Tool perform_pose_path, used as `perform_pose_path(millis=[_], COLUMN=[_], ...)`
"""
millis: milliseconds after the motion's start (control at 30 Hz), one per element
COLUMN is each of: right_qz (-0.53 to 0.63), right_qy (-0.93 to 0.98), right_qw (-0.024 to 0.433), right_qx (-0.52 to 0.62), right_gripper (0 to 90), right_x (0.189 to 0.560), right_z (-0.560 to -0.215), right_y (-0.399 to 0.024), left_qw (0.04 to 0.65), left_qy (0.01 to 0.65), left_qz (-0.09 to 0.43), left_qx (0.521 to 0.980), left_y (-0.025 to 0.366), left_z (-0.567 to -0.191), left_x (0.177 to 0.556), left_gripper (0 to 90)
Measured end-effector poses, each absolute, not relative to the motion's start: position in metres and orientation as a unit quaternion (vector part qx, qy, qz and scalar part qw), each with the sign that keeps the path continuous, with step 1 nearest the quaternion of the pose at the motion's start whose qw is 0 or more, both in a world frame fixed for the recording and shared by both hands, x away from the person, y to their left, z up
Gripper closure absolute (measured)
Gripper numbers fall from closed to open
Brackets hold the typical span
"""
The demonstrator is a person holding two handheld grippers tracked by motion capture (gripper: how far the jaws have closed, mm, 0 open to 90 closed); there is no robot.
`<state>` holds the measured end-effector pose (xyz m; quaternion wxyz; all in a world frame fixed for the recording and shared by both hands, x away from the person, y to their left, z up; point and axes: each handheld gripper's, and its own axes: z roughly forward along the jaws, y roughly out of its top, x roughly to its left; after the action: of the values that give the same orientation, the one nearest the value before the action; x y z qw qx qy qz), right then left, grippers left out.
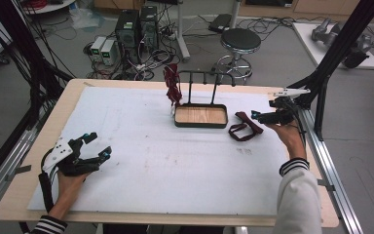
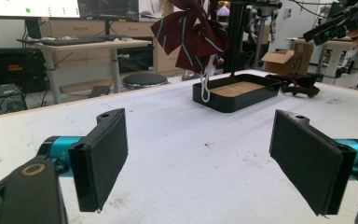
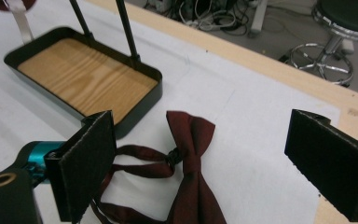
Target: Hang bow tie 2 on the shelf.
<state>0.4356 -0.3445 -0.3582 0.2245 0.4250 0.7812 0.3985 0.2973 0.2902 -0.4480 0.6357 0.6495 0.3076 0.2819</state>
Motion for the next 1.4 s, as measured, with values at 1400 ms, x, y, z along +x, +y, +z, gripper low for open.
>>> perform_pose_path(millis=[1400], right_qz=[0.278], right_qy=[0.828], right_qw=[0.172], right_qx=[0.456], right_gripper=[19.2], right_x=[0.473], right_z=[-0.390], right_y=[-0.324], left_qw=[0.633], left_qy=[0.309], left_qz=[0.274], left_qx=[0.655], left_y=[0.288], left_z=[-0.452], left_x=[0.299], left_gripper=[19.7])
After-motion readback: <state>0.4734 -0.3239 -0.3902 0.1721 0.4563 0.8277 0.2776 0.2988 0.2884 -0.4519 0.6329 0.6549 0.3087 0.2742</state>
